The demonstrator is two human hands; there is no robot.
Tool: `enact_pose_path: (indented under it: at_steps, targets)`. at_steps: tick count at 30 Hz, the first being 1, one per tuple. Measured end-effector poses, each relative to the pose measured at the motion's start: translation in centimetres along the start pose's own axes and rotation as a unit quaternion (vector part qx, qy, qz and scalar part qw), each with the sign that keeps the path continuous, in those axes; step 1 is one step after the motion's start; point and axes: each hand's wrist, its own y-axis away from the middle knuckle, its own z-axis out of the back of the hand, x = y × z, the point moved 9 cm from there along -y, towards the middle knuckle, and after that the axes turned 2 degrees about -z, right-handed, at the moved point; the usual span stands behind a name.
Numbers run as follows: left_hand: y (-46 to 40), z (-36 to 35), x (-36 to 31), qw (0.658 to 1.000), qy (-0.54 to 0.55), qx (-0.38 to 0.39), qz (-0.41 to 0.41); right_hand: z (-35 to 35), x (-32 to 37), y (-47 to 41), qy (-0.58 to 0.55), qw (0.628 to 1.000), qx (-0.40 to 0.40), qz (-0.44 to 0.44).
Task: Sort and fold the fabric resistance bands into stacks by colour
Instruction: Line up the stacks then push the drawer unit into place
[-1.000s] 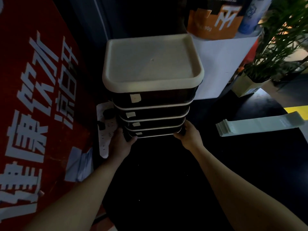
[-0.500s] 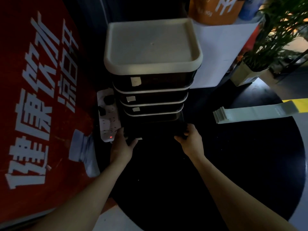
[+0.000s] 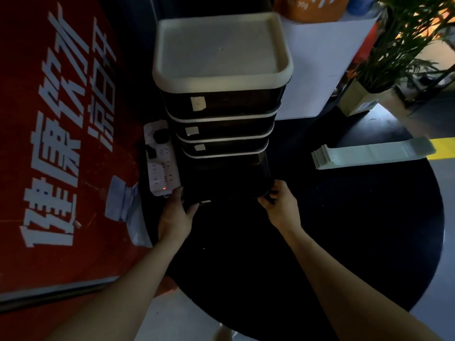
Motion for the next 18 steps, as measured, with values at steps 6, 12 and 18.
enact_pose_path:
  at_steps: [6,12,18]
  targets:
    - [1.1,1.8,-4.1,0.994,-0.078,-0.038,-0.065,1.6,-0.1,0.2,0.049,0.999,-0.021,0.012]
    - [1.0,-1.5,-11.7,0.991,-0.058,0.005,-0.120,7.6,0.3,-0.3,0.102,0.992,-0.067,0.028]
    - [1.0,-9.1,-18.9,0.987,-0.032,0.086,-0.132,15.5,-1.9,-2.6,0.135,0.986,-0.093,0.026]
